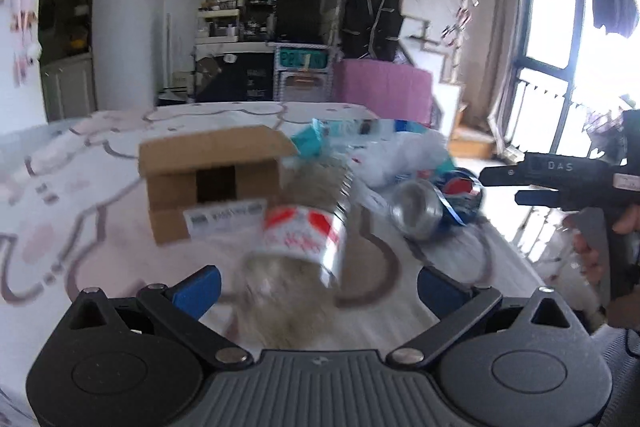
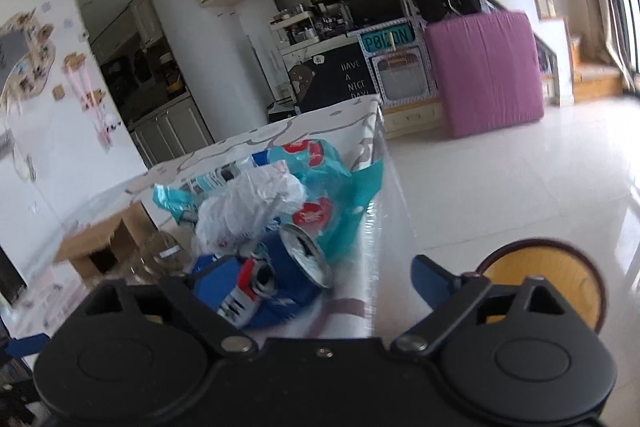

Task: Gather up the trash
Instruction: 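Grasp the clear plastic bottle with the left tool while the right tool grasps the Pepsi can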

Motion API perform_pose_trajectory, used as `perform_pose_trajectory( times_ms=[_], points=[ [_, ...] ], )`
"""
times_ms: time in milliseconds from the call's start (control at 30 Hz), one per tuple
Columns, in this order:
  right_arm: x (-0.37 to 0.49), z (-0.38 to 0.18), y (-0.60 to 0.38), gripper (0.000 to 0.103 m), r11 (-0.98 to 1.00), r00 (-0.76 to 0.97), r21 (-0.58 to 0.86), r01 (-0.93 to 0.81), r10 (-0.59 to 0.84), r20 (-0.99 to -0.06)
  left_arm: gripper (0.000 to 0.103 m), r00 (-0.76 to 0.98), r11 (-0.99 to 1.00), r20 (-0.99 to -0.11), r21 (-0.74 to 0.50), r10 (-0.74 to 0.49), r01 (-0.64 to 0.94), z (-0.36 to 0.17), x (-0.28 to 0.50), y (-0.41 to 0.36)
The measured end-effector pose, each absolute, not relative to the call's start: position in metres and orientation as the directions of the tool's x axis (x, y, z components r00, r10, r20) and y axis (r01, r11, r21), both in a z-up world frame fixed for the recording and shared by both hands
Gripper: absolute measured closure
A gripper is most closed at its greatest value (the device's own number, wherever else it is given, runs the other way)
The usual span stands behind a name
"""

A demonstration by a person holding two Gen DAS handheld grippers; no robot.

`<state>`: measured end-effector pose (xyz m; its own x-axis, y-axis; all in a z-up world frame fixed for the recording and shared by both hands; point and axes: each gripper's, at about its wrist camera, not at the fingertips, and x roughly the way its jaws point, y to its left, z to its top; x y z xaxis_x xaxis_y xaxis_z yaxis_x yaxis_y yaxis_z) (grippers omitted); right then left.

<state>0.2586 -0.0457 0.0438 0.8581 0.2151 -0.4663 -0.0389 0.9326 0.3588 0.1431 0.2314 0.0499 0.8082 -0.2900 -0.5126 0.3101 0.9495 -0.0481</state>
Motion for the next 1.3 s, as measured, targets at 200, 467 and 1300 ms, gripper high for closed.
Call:
perform_pose_trajectory(
  times_ms=[200, 467, 1300],
  points=[
    [0.282, 0.036, -0.023, 0.017, 0.923, 0.847, 0.385, 0.016, 0.192, -0.495, 0.001, 0.778, 0.946, -0.582, 0.046, -0.236, 0.322, 0.06, 0.18, 0.221],
    [0.29, 0.017, -0.002, 0.021, 0.944, 0.842, 0.328, 0.021, 0.16, -0.514, 0.008, 0.723, 0.939, -0.656, 0.062, -0.218, 0.339, 0.057, 0.214, 0.203],
    [0.251, 0.028, -0.014, 0.047, 0.947, 0.85, 0.287, -0.143, 0.266, -0.454, 0.041, 0.738, 0.974, -0.652, -0.004, -0.174, 0.226, 0.061, 0.191, 0.178]
  ],
)
